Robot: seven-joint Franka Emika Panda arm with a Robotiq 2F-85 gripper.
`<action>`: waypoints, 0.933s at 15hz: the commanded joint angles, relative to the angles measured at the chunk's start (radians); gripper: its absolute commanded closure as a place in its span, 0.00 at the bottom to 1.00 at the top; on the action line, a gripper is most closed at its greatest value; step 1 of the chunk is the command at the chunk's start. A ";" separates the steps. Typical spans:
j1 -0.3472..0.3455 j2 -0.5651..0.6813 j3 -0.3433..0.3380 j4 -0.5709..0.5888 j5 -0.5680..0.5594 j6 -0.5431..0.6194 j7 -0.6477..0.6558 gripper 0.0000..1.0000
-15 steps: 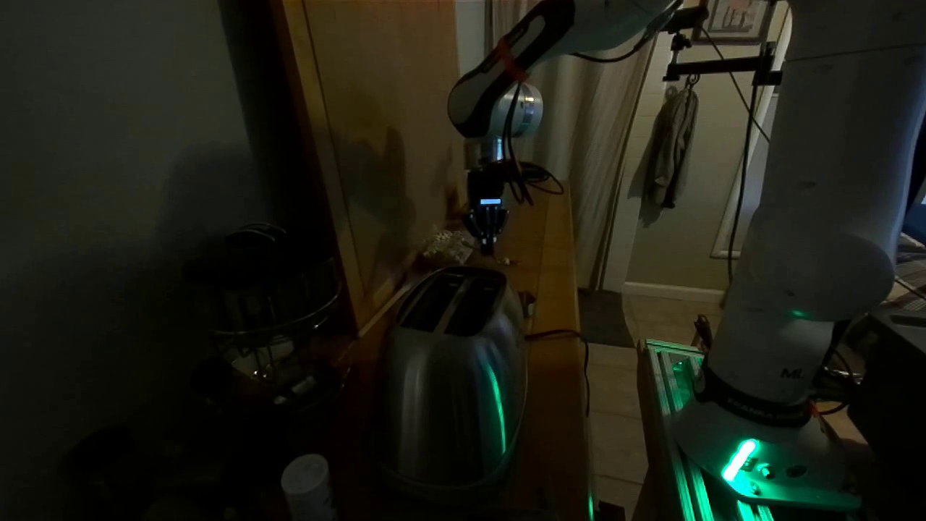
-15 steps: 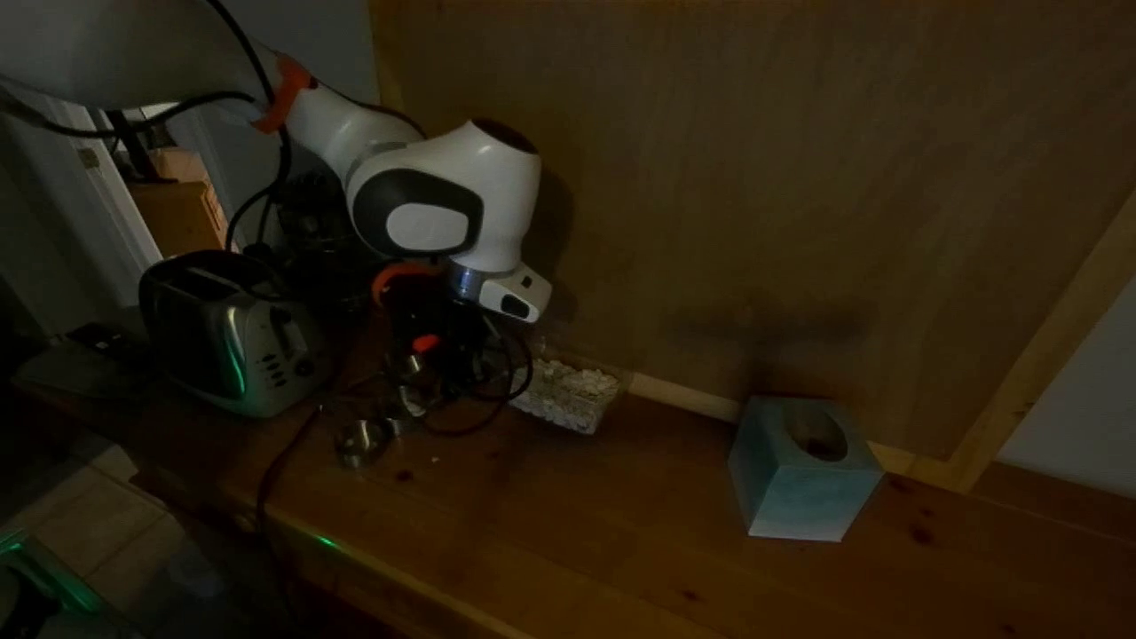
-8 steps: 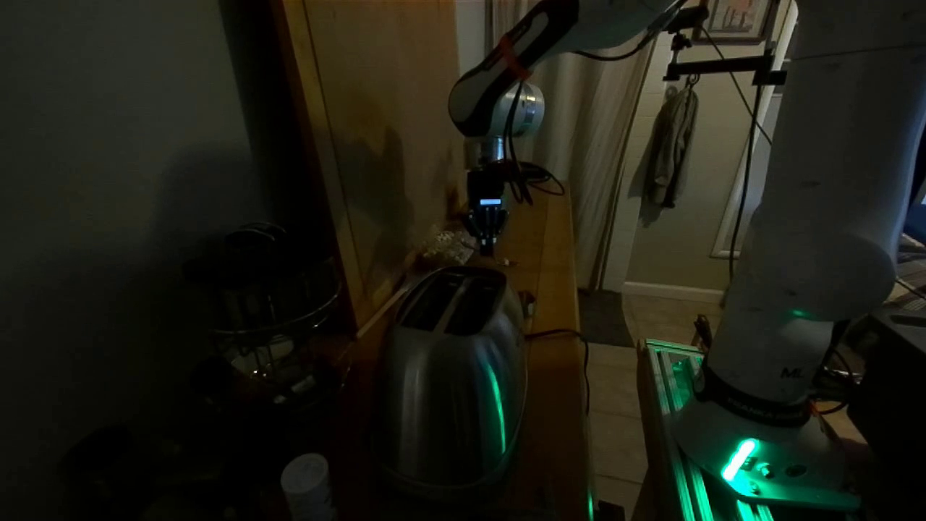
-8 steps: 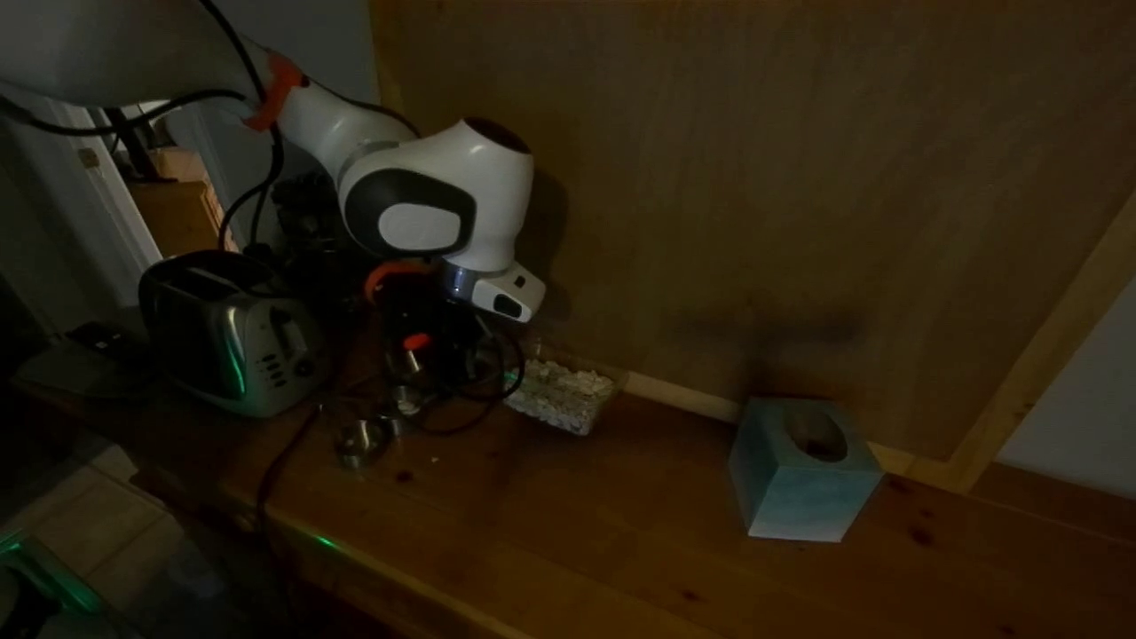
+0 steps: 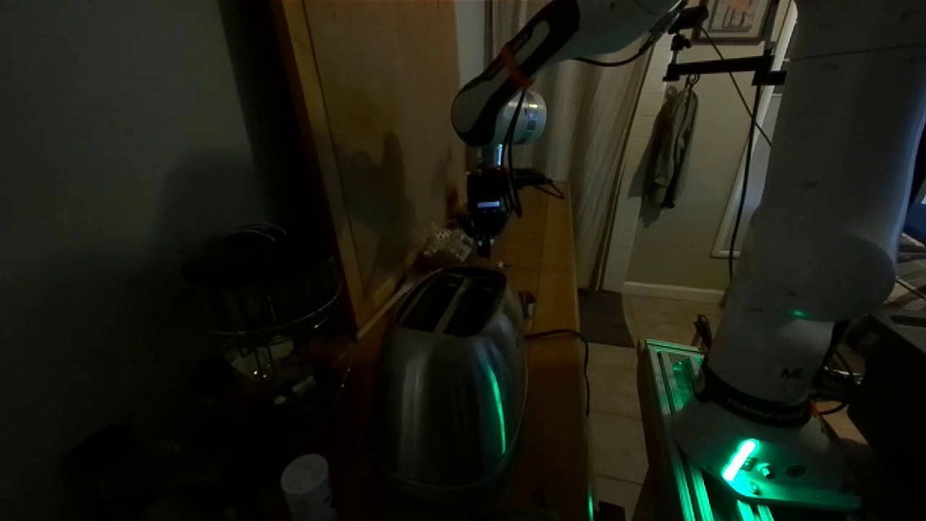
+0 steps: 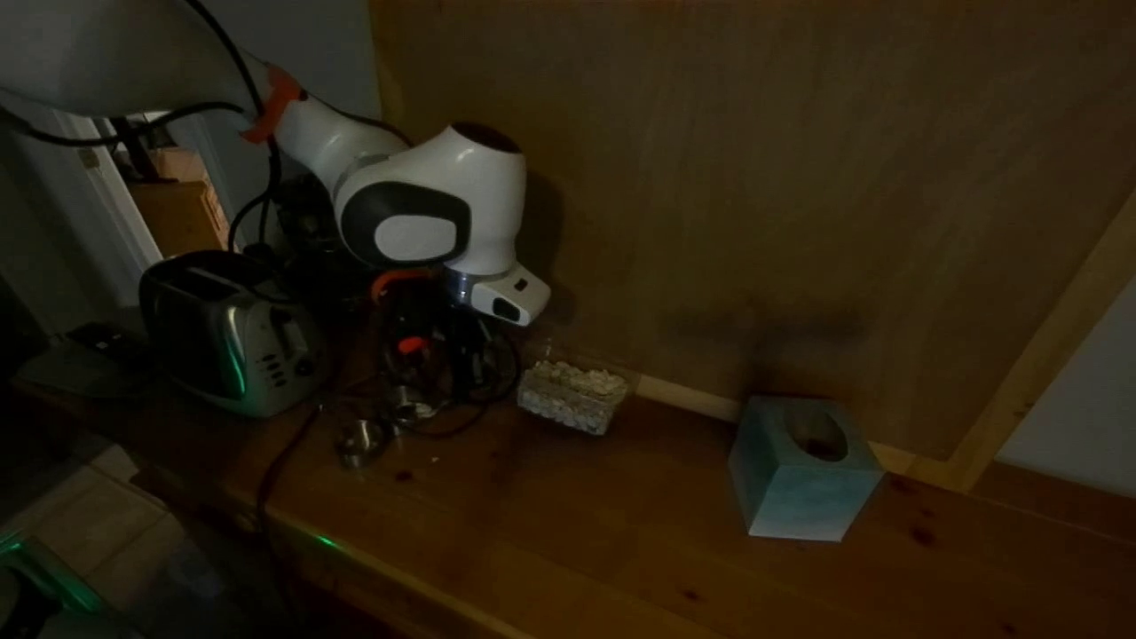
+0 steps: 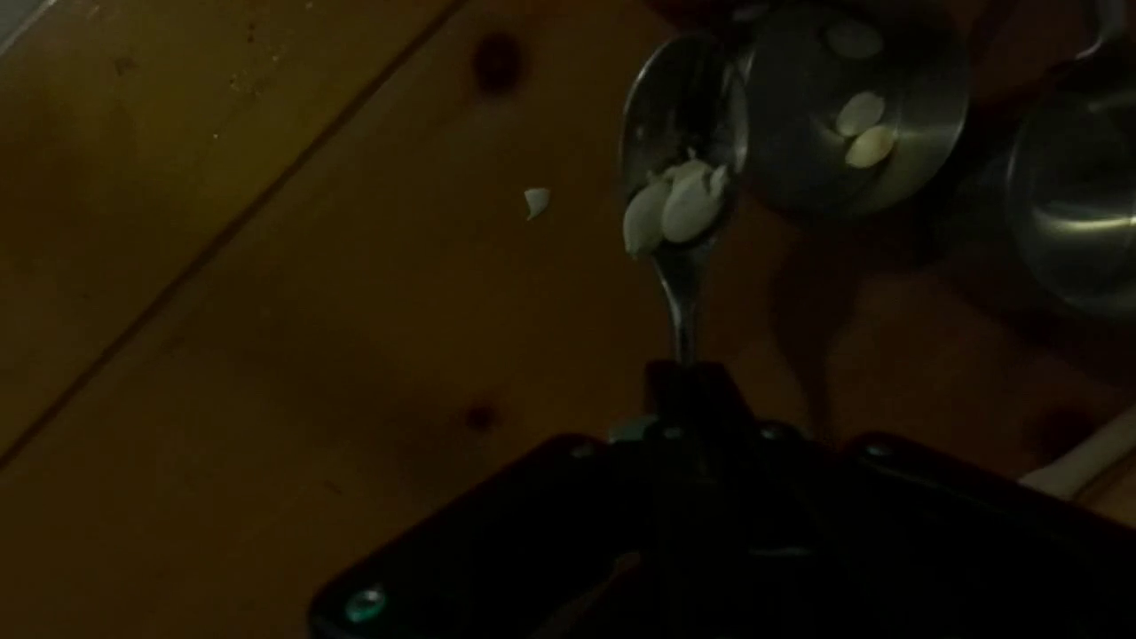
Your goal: Put one white object on the silver spoon then lift the spoon and put the object in the silver bowl.
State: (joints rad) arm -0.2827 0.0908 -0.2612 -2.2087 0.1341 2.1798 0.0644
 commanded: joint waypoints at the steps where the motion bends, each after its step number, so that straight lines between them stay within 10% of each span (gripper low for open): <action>1: 0.014 -0.015 -0.005 -0.056 -0.033 0.099 0.122 0.98; 14: 0.020 -0.042 -0.008 -0.073 -0.039 0.037 0.351 0.98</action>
State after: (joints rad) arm -0.2676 0.0715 -0.2612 -2.2750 0.1044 2.2551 0.3627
